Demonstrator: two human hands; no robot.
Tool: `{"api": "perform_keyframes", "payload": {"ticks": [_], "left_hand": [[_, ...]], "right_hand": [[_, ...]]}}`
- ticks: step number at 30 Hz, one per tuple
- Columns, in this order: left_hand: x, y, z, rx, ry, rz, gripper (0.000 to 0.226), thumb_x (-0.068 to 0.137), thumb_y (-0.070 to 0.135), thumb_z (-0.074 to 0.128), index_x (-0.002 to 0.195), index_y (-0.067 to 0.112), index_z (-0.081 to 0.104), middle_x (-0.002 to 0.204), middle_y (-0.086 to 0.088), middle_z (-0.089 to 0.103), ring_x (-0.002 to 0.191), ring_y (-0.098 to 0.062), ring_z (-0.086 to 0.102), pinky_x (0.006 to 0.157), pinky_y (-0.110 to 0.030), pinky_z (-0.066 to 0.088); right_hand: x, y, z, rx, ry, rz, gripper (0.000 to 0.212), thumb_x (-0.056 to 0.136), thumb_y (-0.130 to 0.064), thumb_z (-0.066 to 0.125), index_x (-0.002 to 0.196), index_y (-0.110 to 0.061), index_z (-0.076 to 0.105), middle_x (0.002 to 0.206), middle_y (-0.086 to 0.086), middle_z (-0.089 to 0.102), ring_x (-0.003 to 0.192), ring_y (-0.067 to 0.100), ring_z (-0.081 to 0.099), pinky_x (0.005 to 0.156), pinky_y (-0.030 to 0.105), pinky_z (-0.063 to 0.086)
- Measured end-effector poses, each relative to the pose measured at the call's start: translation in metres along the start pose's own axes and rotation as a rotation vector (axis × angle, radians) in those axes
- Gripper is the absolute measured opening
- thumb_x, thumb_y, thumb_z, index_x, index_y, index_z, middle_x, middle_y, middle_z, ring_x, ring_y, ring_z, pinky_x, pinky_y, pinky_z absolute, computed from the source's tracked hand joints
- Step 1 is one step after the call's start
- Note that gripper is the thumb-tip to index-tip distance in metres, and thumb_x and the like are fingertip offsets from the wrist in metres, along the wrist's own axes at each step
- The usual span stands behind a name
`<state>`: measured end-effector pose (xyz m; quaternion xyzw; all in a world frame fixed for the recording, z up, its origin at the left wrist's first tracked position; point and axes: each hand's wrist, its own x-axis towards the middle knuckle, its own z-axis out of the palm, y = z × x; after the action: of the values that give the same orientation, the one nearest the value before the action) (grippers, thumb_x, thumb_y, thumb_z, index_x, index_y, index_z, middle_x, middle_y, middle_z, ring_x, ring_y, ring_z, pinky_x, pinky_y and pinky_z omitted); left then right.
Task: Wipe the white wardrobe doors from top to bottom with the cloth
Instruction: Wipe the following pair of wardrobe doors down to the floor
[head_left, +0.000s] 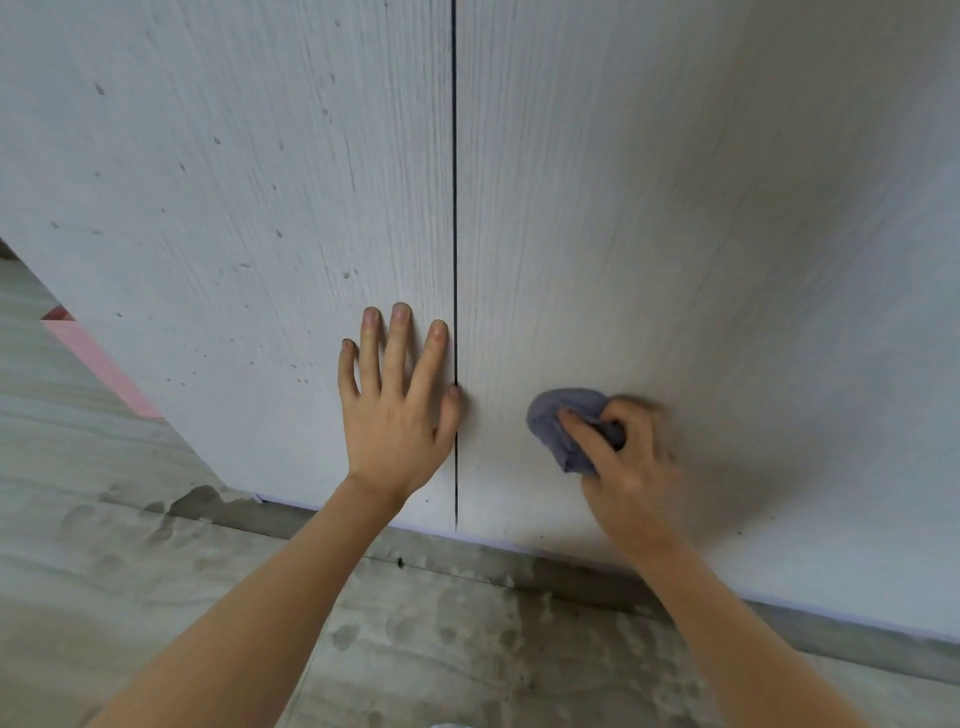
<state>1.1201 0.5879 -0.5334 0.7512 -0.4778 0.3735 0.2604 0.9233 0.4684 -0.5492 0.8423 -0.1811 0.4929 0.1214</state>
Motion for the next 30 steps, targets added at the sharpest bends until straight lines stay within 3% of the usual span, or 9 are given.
{"api": "perform_keyframes", "payload": {"ticks": [3,5,8,11,15,20,22,27,30], "left_hand": [[-0.001,0.000,0.002,0.007,-0.027,-0.007,0.056,0.091,0.034,0.047,0.141,0.014,0.032,0.148,-0.017,0.022,0.136,-0.041,0.022,0.105,-0.058,0.029],[-0.002,-0.003,0.001,0.013,-0.044,0.000,0.056,0.092,0.036,0.045,0.142,0.015,0.030,0.148,-0.016,0.021,0.137,-0.041,0.021,0.106,-0.058,0.029],[-0.004,0.000,0.000,0.001,-0.066,-0.019,0.058,0.092,0.038,0.043,0.143,0.013,0.028,0.149,-0.018,0.020,0.137,-0.042,0.019,0.107,-0.059,0.026],[-0.005,0.007,-0.001,-0.045,-0.091,-0.068,0.063,0.091,0.038,0.045,0.144,0.010,0.024,0.149,-0.024,0.019,0.138,-0.045,0.015,0.108,-0.059,0.025],[-0.028,0.027,0.000,-0.115,-0.211,-0.112,0.066,0.089,0.036,0.043,0.146,0.007,0.022,0.150,-0.029,0.016,0.139,-0.046,0.010,0.105,-0.059,0.031],[-0.066,0.066,0.004,-0.083,-0.406,-0.064,0.069,0.084,0.037,0.038,0.146,0.012,0.026,0.154,-0.020,0.016,0.141,-0.038,0.013,0.106,-0.056,0.029],[-0.067,0.083,0.007,-0.071,-0.422,0.008,0.069,0.083,0.036,0.038,0.146,0.013,0.026,0.154,-0.018,0.017,0.141,-0.037,0.014,0.108,-0.056,0.026],[-0.063,0.113,0.017,-0.083,-0.392,0.169,0.067,0.081,0.030,0.044,0.145,0.017,0.029,0.152,-0.019,0.018,0.140,-0.044,0.014,0.109,-0.057,0.021],[-0.064,0.127,0.023,-0.091,-0.381,0.145,0.066,0.082,0.030,0.042,0.145,0.017,0.029,0.152,-0.023,0.014,0.139,-0.046,0.010,0.110,-0.056,0.019]], "right_hand": [[-0.051,0.006,0.012,-0.053,-0.255,-0.079,0.030,0.080,-0.010,0.049,0.097,-0.024,0.069,0.101,0.004,0.043,0.085,0.024,0.046,0.041,0.028,0.050],[-0.058,0.014,0.006,-0.058,-0.305,-0.059,0.029,0.080,-0.014,0.048,0.089,-0.022,0.075,0.101,0.004,0.043,0.085,0.023,0.046,0.040,0.029,0.051],[-0.036,0.027,-0.016,-0.027,-0.196,0.023,0.030,0.078,-0.009,0.051,0.092,-0.022,0.074,0.100,0.004,0.043,0.081,0.022,0.046,0.042,0.028,0.047],[0.008,0.043,-0.045,0.073,-0.002,0.167,0.038,0.078,0.000,0.058,0.109,-0.022,0.060,0.104,0.008,0.042,0.083,0.026,0.048,0.056,0.029,0.045],[0.025,0.060,-0.060,0.057,0.163,0.272,0.044,0.075,0.007,0.058,0.110,-0.018,0.058,0.105,0.010,0.041,0.084,0.031,0.051,0.061,0.030,0.042],[-0.070,0.066,-0.038,-0.048,-0.275,0.059,0.029,0.074,-0.015,0.048,0.091,-0.025,0.069,0.100,0.003,0.041,0.086,0.024,0.045,0.042,0.032,0.050],[-0.084,0.075,-0.041,-0.072,-0.347,0.091,0.026,0.074,-0.018,0.048,0.081,-0.022,0.073,0.098,0.002,0.041,0.086,0.024,0.047,0.039,0.034,0.051],[-0.033,0.099,-0.077,-0.039,-0.055,0.216,0.027,0.076,-0.002,0.058,0.096,-0.016,0.072,0.105,0.005,0.044,0.087,0.027,0.051,0.052,0.025,0.045],[-0.011,0.120,-0.098,-0.028,0.146,0.300,0.033,0.078,0.003,0.054,0.106,-0.013,0.060,0.110,0.008,0.043,0.093,0.028,0.050,0.065,0.022,0.040]]}}
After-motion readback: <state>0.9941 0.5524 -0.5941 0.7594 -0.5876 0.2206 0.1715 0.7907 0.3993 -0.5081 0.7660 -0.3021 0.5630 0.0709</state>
